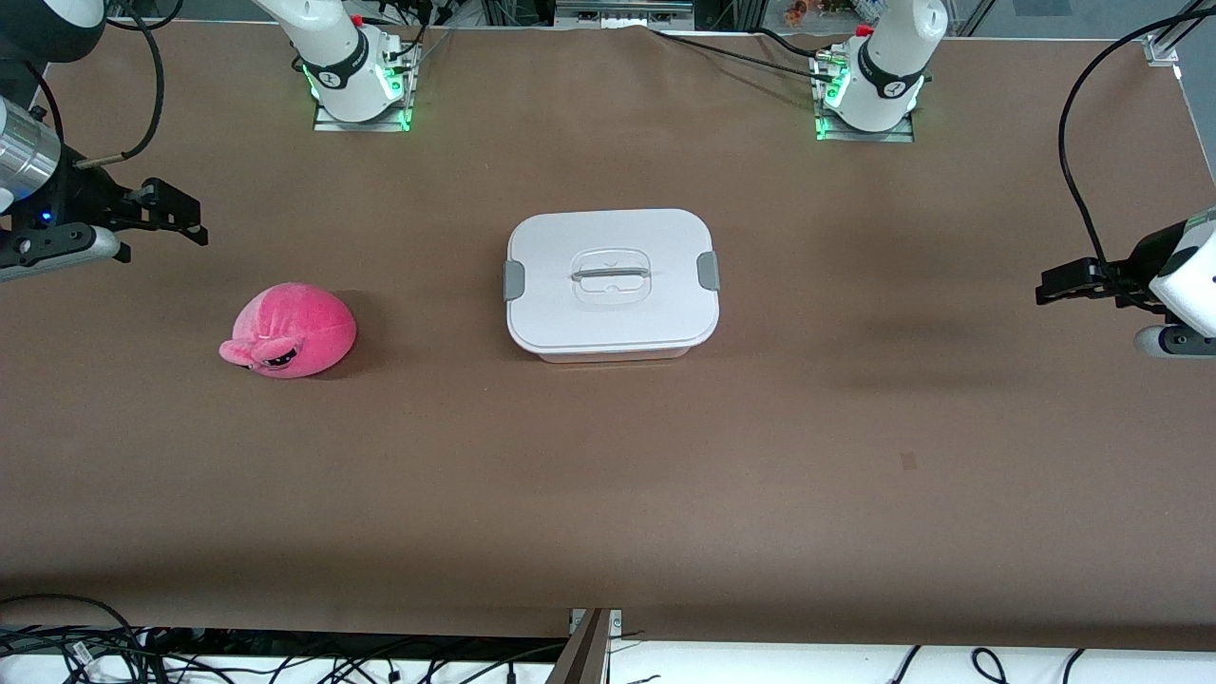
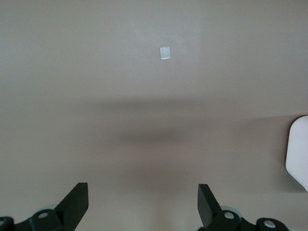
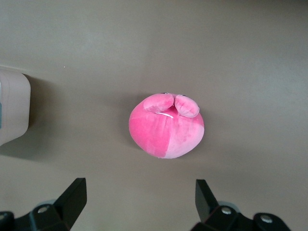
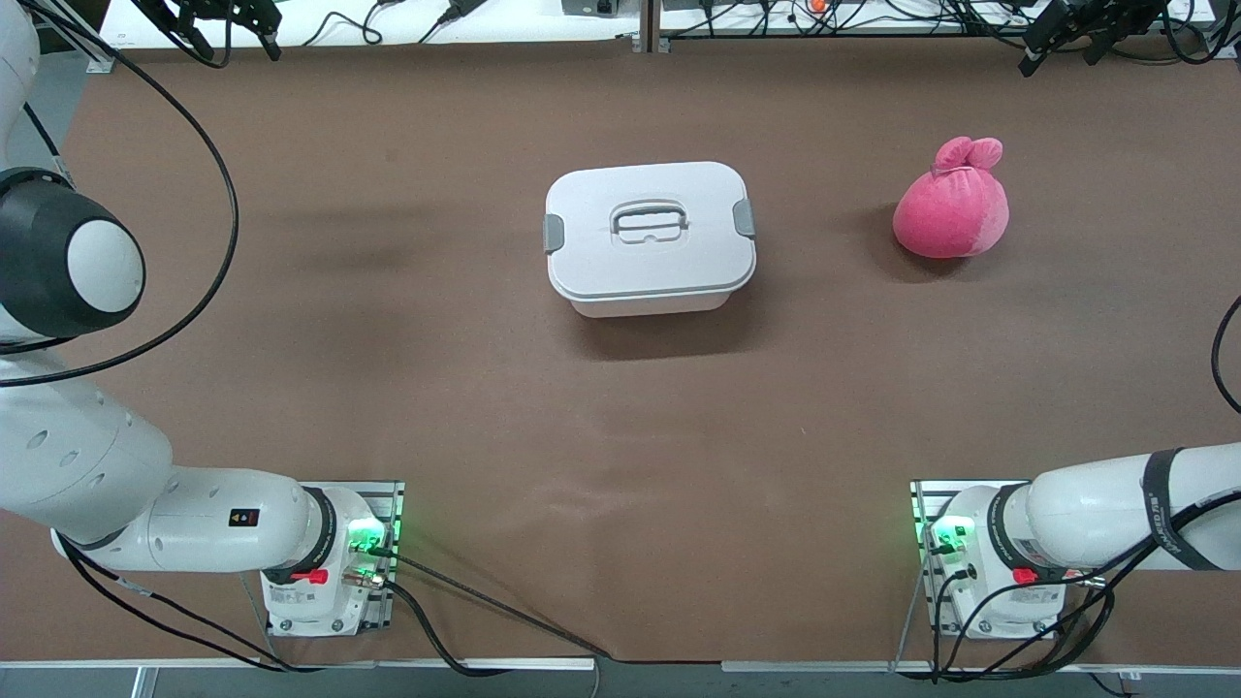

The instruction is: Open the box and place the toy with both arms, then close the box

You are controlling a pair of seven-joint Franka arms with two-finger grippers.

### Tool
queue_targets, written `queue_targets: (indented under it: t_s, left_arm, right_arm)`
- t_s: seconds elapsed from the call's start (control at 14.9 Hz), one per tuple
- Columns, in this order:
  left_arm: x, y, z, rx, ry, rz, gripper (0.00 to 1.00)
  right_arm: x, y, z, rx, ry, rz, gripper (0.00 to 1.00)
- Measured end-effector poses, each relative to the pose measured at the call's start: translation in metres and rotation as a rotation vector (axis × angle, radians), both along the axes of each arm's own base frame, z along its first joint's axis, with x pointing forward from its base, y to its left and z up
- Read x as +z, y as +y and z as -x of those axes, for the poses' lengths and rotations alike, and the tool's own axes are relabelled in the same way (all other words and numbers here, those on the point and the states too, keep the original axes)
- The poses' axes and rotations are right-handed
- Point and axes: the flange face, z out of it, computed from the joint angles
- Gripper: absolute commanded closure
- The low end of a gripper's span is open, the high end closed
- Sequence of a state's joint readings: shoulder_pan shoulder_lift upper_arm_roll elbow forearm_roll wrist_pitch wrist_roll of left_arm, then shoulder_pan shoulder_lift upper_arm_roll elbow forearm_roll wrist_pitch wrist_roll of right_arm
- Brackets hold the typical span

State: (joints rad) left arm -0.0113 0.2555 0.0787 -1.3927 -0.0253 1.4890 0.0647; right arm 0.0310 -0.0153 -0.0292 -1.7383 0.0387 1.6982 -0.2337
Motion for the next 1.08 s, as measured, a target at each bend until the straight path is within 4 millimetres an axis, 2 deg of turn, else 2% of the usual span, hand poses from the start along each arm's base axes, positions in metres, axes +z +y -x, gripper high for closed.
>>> queue_targets:
  t_s: [0.74, 0.88, 1.01, 1.08]
  left_arm:
    - [0.002, -0.003, 0.000, -0.010, -0.003, -0.018, 0.00]
    - [0.007, -0.005, -0.002, -0.014, -0.018, -0.019, 0.00]
    - [0.016, -0.025, -0.006, -0.048, -0.040, -0.014, 0.00]
    - [0.017, -0.045, -0.007, -0.081, -0.045, -0.010, 0.00]
  right_arm:
    - [-0.004, 0.010, -0.001, 0.026, 0.009, 0.025, 0.00]
    - [-0.005, 0.011, -0.001, 0.030, 0.013, 0.031, 0.00]
    - [-0.005, 0.011, -0.001, 0.032, 0.015, 0.037, 0.00]
    - [-0.005, 0.012, -0.001, 0.033, 0.015, 0.038, 0.00]
